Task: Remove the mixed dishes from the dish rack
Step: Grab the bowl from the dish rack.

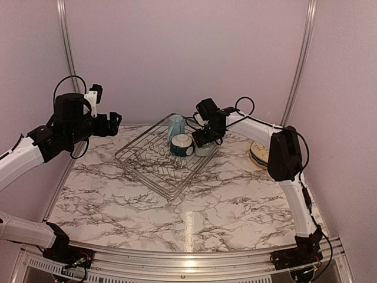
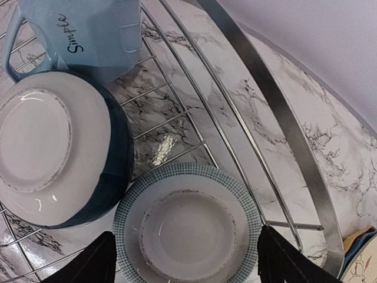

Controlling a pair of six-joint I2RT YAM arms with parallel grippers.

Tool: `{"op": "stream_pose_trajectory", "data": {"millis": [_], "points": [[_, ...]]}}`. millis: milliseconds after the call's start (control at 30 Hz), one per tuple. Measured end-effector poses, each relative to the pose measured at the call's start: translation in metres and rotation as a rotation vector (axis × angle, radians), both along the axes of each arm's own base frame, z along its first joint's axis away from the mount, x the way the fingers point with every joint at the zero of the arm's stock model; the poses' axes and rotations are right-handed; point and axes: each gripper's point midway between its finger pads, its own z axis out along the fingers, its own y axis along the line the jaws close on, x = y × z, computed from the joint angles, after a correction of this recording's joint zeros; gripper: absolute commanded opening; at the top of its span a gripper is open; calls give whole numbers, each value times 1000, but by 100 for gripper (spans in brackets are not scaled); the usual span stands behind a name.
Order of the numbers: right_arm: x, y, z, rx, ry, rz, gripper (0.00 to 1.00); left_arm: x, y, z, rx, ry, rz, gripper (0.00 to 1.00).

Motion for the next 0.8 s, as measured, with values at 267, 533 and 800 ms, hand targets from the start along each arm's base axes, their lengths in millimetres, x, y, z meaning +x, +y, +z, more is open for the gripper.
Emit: {"op": "stream_pose_trajectory", "data": {"millis": [267,533,800], "points": [[6,1,-11,-25,-1,-4,69,1,-3,-3,-5,10,-13,99],[10,1,-8,-23,-19,-9,54,0,-4,-2,-10,8,-19,99],[12,2,-7,-14,-26,-17,44,1,-4,-3,-10,11,-17,99]]}}
